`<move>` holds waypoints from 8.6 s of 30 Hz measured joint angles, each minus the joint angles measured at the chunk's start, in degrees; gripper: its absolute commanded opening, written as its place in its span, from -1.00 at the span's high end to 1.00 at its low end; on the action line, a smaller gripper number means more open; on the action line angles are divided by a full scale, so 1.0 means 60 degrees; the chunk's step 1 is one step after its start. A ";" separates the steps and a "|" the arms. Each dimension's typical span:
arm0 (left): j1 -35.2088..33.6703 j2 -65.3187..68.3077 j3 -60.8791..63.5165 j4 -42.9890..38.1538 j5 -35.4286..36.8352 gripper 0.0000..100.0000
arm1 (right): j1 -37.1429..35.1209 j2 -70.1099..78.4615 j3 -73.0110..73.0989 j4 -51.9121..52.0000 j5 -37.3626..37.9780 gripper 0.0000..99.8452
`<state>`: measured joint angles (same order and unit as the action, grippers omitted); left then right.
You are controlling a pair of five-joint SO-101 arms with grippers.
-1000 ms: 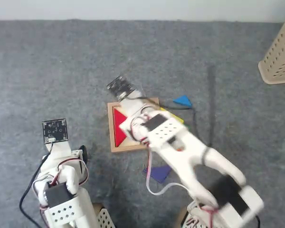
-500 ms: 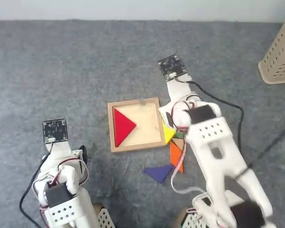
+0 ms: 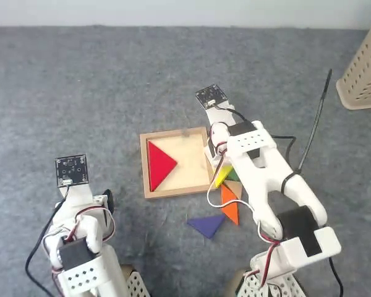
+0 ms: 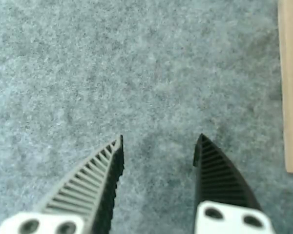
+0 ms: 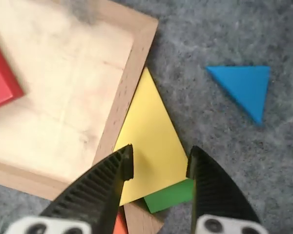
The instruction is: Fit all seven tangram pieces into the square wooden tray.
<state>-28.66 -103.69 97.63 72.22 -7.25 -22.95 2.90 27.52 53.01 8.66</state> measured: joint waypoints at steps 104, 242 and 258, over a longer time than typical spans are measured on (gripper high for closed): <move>0.0000 0.0000 0.0000 0.0000 0.0000 0.55 | 0.0396 -0.2711 0.1612 0.1172 -0.1685 0.53; 0.0000 0.0000 0.0000 0.0000 0.0000 0.55 | 0.1348 0.1040 -0.0132 -0.0396 0.0864 0.39; 0.0000 0.0000 0.0000 0.0000 0.0000 0.55 | 0.1289 0.1773 -0.0264 -0.1875 0.1890 0.39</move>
<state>-28.66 -103.69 97.63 72.22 -7.25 -15.21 13.54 25.93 41.76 20.00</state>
